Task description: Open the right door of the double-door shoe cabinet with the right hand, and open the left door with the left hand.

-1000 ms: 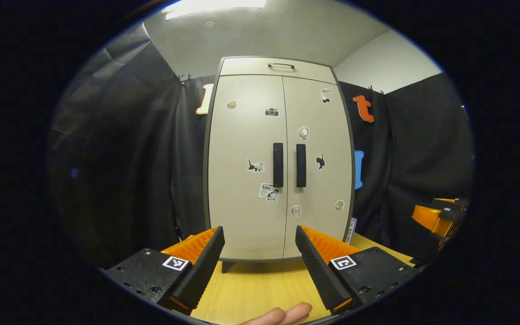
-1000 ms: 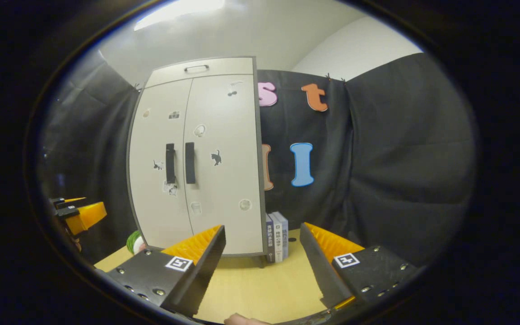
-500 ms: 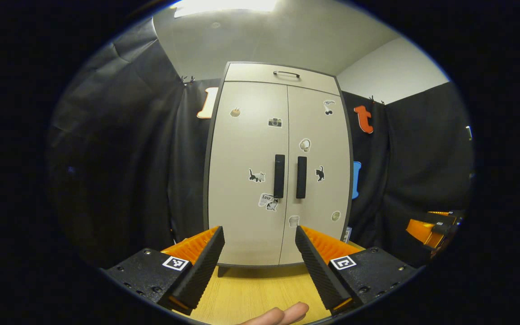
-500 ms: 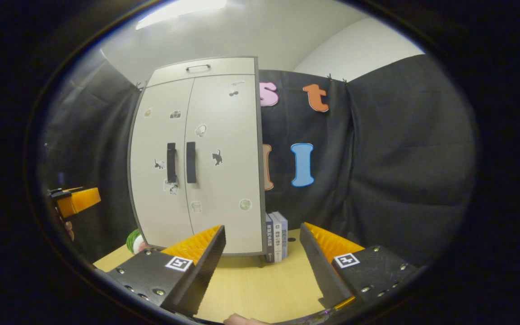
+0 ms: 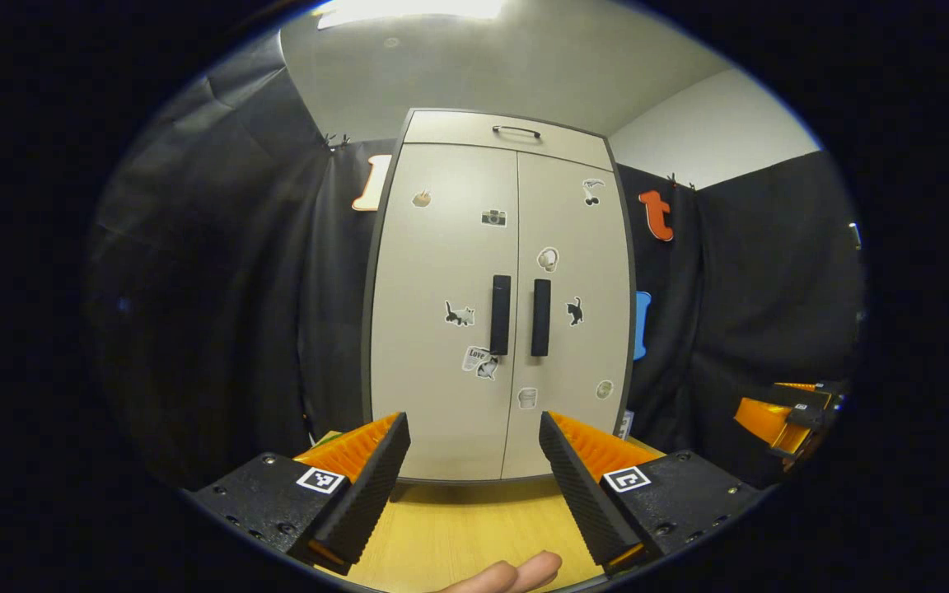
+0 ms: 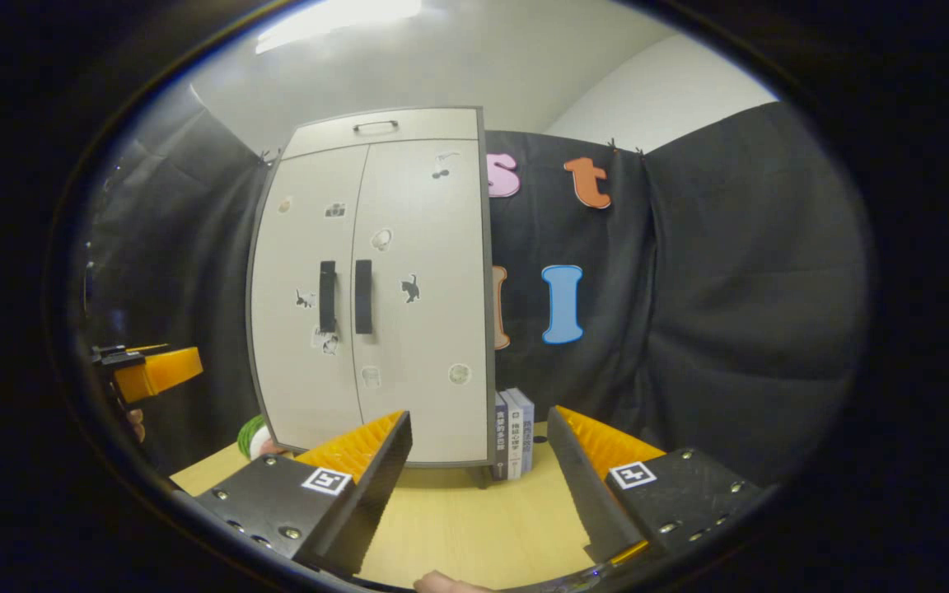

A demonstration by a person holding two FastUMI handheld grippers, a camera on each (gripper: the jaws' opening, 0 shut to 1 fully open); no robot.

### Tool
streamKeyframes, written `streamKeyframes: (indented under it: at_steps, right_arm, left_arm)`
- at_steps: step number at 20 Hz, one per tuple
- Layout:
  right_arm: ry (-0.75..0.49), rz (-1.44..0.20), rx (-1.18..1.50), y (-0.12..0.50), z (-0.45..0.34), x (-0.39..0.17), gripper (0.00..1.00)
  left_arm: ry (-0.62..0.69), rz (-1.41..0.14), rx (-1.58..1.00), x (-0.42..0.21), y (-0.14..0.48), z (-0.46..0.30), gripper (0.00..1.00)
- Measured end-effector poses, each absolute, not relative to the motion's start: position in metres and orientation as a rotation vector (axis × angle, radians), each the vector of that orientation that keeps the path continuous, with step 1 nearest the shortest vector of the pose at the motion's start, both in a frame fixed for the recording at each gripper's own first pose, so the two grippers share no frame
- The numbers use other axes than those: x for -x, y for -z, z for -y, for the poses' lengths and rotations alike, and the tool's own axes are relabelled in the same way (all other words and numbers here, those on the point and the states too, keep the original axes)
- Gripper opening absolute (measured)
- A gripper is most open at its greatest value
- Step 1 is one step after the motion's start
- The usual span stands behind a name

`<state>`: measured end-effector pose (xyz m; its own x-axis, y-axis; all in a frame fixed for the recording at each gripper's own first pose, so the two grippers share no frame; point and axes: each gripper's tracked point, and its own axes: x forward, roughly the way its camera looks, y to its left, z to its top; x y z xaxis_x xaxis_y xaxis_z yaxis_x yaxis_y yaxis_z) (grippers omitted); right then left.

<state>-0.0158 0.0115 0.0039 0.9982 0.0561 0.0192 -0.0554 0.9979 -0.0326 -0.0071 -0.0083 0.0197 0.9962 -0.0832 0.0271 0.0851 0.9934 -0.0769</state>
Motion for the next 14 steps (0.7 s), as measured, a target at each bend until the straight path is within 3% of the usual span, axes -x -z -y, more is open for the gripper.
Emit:
streamKeyframes:
  at_steps: [14]
  right_arm:
    - [-0.058, -0.017, -0.006, 0.011, -0.041, -0.051, 0.98]
  left_arm:
    - [0.133, 0.039, 0.031, 0.006, 0.013, 0.008, 0.98]
